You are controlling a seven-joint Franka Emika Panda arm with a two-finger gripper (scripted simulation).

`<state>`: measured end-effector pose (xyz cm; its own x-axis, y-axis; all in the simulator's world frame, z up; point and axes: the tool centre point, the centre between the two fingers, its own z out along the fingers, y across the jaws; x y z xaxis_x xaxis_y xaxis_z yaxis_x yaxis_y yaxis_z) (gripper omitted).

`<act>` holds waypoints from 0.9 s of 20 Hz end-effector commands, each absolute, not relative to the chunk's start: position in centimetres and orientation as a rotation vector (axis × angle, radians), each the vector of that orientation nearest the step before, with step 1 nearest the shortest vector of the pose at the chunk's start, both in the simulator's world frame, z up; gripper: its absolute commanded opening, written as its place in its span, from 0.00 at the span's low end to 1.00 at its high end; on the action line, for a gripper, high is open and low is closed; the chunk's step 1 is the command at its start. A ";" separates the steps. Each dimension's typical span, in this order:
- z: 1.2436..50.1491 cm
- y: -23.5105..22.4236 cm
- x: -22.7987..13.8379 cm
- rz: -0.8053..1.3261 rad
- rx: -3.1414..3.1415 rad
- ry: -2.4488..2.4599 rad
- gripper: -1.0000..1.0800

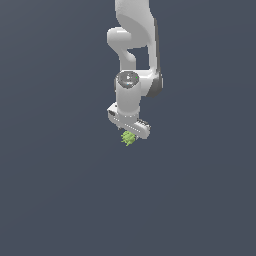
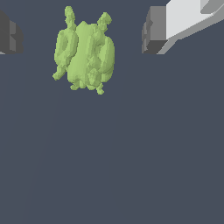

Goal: Pick up the object and move it to a goal position.

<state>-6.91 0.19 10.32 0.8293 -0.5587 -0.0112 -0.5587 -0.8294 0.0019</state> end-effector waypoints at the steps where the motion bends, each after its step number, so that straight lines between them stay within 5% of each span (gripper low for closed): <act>1: 9.9 0.3 -7.6 0.012 -2.978 0.998 0.96; 18: 8.7 0.4 -9.1 0.001 -2.917 1.168 0.96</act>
<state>-9.03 0.42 8.91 0.7238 -0.6901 -0.0002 -0.6901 -0.7238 0.0000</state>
